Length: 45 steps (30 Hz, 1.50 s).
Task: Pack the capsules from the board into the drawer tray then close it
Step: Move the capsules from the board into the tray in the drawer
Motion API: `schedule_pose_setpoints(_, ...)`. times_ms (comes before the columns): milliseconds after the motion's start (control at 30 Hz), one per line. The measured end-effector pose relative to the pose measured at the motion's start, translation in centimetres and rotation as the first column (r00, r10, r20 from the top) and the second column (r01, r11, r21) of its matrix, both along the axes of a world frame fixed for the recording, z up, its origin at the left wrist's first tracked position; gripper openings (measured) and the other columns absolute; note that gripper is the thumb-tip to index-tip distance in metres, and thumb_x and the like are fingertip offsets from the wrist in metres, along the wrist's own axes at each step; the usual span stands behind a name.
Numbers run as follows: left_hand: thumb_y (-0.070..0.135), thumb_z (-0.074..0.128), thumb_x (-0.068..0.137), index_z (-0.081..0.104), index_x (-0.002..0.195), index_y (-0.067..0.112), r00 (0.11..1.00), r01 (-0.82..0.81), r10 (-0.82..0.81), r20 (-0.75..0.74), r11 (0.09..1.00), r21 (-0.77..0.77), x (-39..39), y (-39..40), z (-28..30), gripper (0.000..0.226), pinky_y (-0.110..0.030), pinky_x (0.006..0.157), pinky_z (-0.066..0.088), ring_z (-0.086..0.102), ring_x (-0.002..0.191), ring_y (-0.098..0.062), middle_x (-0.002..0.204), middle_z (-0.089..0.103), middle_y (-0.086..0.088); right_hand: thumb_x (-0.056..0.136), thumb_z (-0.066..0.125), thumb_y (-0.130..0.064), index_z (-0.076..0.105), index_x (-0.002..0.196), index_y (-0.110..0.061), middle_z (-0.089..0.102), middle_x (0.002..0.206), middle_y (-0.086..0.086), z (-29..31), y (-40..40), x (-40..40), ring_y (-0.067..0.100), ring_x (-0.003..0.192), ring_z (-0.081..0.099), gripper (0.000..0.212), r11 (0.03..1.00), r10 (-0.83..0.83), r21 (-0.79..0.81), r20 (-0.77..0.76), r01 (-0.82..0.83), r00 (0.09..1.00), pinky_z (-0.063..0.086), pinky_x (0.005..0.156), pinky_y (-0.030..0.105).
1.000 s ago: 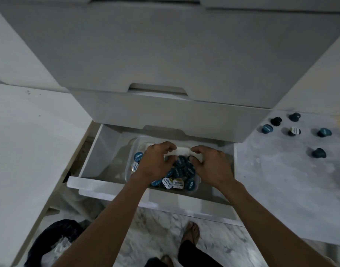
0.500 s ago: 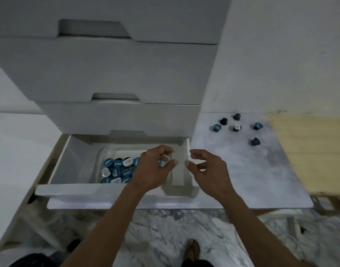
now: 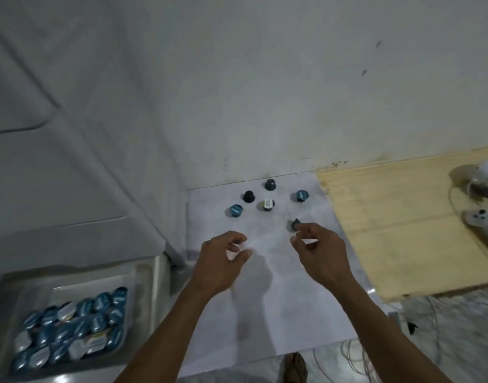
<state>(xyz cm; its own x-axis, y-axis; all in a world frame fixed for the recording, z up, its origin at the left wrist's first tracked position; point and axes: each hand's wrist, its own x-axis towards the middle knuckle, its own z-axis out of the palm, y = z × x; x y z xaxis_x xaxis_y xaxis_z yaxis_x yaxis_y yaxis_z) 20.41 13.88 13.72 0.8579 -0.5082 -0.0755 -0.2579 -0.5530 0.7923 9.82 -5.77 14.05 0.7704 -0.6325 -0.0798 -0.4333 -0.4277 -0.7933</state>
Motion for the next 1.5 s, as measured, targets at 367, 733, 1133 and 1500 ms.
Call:
schedule_pose_setpoints(367, 0.023, 0.07, 0.087, 0.055, 0.127, 0.012, 0.918, -0.395, 0.395, 0.024, 0.912, 0.115, 5.3, -8.8, -7.9, 0.044, -0.035, 0.095, 0.05, 0.058, 0.11, -0.022, 0.126, 0.06, -0.008, 0.088, 0.063, -0.047, 0.048, 0.136, -0.017, 0.068, 0.117, 0.011, -8.7, -8.0, 6.4, 0.028, 0.11, 0.062, 0.059, 0.992, -0.083, 0.066, -0.312, 0.109, 0.946, 0.048, 0.088, 0.033)
schedule_pose_setpoints(733, 0.027, 0.072, 0.085, 0.044, 0.138, 0.015, 0.905, -0.42, 0.399, 0.146, 0.894, 0.159, 9.8, -10.4, -14.6, 0.06, -0.045, 0.109, 0.039, 0.046, 0.129, -0.026, 0.139, 0.051, -0.008, 0.092, 0.057, -0.042, 0.058, 0.12, -0.028, 0.058, 0.112, 0.002, -14.4, -6.8, 8.6, 0.026, 0.097, 0.059, 0.031, 0.96, -0.077, -0.28, -0.185, 0.022, 0.98, 0.047, 0.07, 0.034)
schedule_pose_setpoints(1133, 0.027, 0.072, 0.085, 0.065, 0.111, 0.01, 0.837, -0.417, 0.41, 0.363, 0.907, -0.061, 9.5, -10.9, -16.9, 0.032, -0.03, 0.091, 0.049, 0.061, 0.101, -0.019, 0.11, 0.069, -0.005, 0.09, 0.065, -0.028, 0.062, 0.125, -0.015, 0.067, 0.118, 0.0, -18.9, -7.5, 7.1, 0.022, 0.1, 0.064, 0.038, 0.91, 0.153, -0.411, 0.206, -0.056, 0.966, 0.048, 0.084, 0.039)
schedule_pose_setpoints(1500, 0.029, 0.073, 0.083, 0.067, 0.105, 0.012, 0.81, -0.477, 0.498, 0.311, 0.867, -0.146, 9.3, -11.2, -17.7, 0.028, -0.038, 0.085, 0.053, 0.054, 0.093, -0.007, 0.103, 0.07, -0.001, 0.082, 0.079, -0.018, 0.072, 0.104, -0.01, 0.073, 0.096, 0.0, -18.6, -7.5, 6.5, 0.018, 0.085, 0.06, 0.024, 0.926, 0.121, -0.378, 0.32, 0.01, 0.94, 0.048, 0.078, 0.027)
